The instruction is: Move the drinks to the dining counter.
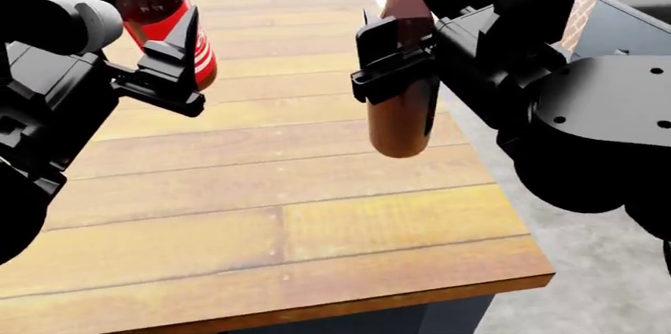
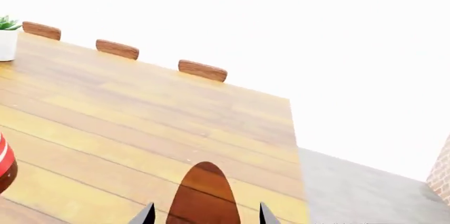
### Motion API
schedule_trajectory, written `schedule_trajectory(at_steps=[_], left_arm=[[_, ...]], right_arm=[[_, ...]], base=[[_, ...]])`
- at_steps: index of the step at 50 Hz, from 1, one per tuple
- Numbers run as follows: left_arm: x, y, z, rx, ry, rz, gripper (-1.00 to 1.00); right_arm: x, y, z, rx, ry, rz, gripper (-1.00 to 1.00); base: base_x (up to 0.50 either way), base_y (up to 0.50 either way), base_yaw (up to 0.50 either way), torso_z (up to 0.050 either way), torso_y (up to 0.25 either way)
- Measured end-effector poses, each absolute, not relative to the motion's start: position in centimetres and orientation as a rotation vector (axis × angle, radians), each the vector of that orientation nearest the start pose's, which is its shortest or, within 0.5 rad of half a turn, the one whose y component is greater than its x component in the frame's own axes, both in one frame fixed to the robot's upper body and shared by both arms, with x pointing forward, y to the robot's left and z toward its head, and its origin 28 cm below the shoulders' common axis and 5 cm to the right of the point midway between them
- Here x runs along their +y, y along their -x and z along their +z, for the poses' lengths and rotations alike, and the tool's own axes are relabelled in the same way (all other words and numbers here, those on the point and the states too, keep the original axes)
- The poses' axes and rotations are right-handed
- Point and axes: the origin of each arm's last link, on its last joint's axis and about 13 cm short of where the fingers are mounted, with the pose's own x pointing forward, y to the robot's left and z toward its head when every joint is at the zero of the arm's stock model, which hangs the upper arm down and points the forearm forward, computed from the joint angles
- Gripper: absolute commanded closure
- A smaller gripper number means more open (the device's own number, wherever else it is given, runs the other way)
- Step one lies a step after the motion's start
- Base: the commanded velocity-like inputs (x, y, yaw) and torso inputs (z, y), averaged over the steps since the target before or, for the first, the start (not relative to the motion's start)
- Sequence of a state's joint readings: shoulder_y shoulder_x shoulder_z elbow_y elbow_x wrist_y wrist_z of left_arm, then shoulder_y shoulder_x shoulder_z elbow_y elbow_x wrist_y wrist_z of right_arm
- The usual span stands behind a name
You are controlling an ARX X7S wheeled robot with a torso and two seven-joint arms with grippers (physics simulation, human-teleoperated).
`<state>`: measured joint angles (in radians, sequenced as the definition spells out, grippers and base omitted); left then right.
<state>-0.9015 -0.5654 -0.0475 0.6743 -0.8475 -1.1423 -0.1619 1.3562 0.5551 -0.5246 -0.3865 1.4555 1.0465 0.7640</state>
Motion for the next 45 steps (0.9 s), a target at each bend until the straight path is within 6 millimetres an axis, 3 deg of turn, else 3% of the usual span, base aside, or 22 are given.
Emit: schedule_trajectory(at_steps=[15, 35, 36, 45], left_arm=[[26.5, -24.1, 28.4, -0.278, -0.182, -0.276, 1.0], [26.1, -24.6, 27.2, -0.228, -0.183, -0.302, 1.0], [26.1, -24.6, 27.2, -0.227, -0.183, -0.302, 1.0], [26.1, -24.6, 27.1, -0.222, -0.183, -0.302, 1.0]], right_arm=[[-6.6, -27.1, 29.9, -0.052, 0.145, 0.447, 1.0], [-6.4, -27.5, 27.7, -0.023, 0.121, 0.467, 1.0], [-6.5, -27.5, 27.7, -0.023, 0.12, 0.467, -1.0], [-6.8, -27.4, 28.3, -0.061, 0.123, 0.441, -1.0]], base=[[0.0, 0.0, 0.0, 0.001, 0.002], [0.0, 0.0, 0.0, 0.001, 0.002], [0.0, 0.0, 0.0, 0.0, 0.0], [0.0, 0.0, 0.0, 0.001, 0.001]])
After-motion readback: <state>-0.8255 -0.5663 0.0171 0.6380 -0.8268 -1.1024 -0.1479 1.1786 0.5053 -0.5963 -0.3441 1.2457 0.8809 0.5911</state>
